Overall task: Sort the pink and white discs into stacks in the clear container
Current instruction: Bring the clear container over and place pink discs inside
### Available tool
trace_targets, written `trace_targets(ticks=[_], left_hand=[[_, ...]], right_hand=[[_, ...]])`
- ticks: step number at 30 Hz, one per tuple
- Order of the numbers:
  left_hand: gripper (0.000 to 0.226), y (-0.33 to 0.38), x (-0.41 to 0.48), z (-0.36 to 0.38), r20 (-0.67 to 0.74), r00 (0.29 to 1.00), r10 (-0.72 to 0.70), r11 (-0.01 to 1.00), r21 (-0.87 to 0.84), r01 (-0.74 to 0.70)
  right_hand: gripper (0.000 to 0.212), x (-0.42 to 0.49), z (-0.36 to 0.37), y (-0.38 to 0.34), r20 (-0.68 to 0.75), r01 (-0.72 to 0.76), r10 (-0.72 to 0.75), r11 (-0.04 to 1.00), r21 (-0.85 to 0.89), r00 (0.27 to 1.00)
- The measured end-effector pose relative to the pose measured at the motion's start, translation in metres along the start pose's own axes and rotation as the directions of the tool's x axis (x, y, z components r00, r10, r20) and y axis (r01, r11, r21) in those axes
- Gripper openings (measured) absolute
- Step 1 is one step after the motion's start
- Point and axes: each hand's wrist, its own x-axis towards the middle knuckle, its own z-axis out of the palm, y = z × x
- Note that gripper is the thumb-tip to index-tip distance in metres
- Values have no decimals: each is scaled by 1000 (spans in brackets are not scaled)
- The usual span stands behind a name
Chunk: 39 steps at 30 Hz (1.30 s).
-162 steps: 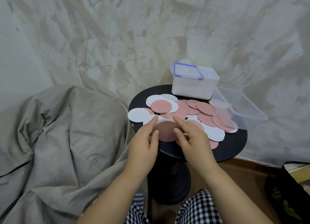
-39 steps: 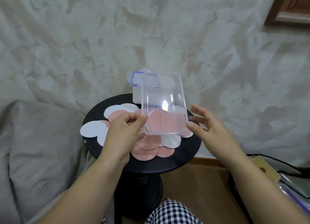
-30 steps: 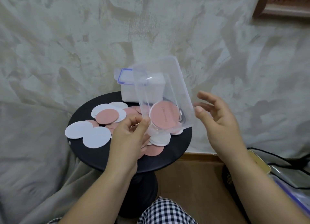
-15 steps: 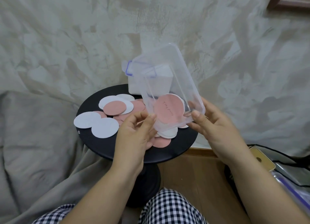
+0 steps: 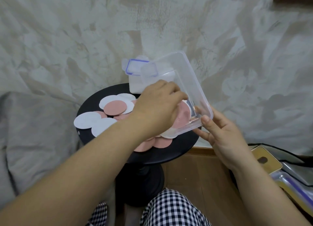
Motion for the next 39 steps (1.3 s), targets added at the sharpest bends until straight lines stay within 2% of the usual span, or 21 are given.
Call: trace_targets(ticks=[1,3,4,9,13,21,25,28,30,32,34,35,37,39], left_hand=[[34,0,7,-1,145,989,13,999,35,-18],[41,-5,19,2,409,912,-26,996,89,-11],[46,-6,24,1,481,875,-47,994,111,-8],[54,-6,34,-1,508,859,-61,993,120,-1],[50,-6,31,-1,508,856,-90,995,89,52],[54,-5,24,2,464,883,-68,998,31,61],[44,-7,23,7,472,880,-51,999,26,43],[47,-7,22,7,438,899,-24,999,-31,42],[43,-7,18,4,307,951,26,988,-154,23],[33,-9,11,0,70,997,37,965,-262,-18],[29,-13,-1,0,-136,990,-48,954,-299,5],[27,-14,-7,1,-190,974,-127,943,-329,59],[22,-16,-20,7,-197,929,-313,883,-421,209],[21,-18,-28,17,-82,900,-429,820,-453,350]], right_hand=[[49,0,-1,1,-4,2,-2,1000,8,1000],[42,0,-3,2,-32,15,-15,1000,21,999],[41,0,-3,1,-46,14,-12,999,40,999],[47,-3,-6,1,-57,14,-10,997,73,998],[45,-4,-5,0,-76,17,-12,998,68,997],[46,-5,-3,3,-78,13,-9,999,49,997],[48,-4,-1,5,-80,-6,12,998,69,997],[48,-4,-1,5,-77,-4,10,997,80,997],[52,-4,-3,4,-66,1,5,996,93,998],[63,-3,-6,5,-66,3,3,996,93,998],[75,-2,-13,7,-105,-7,18,995,100,994],[81,-1,-17,9,-136,-12,26,995,104,990],[94,1,-26,13,-206,-17,41,993,117,978],[98,3,-35,17,-273,-13,48,992,127,961]])
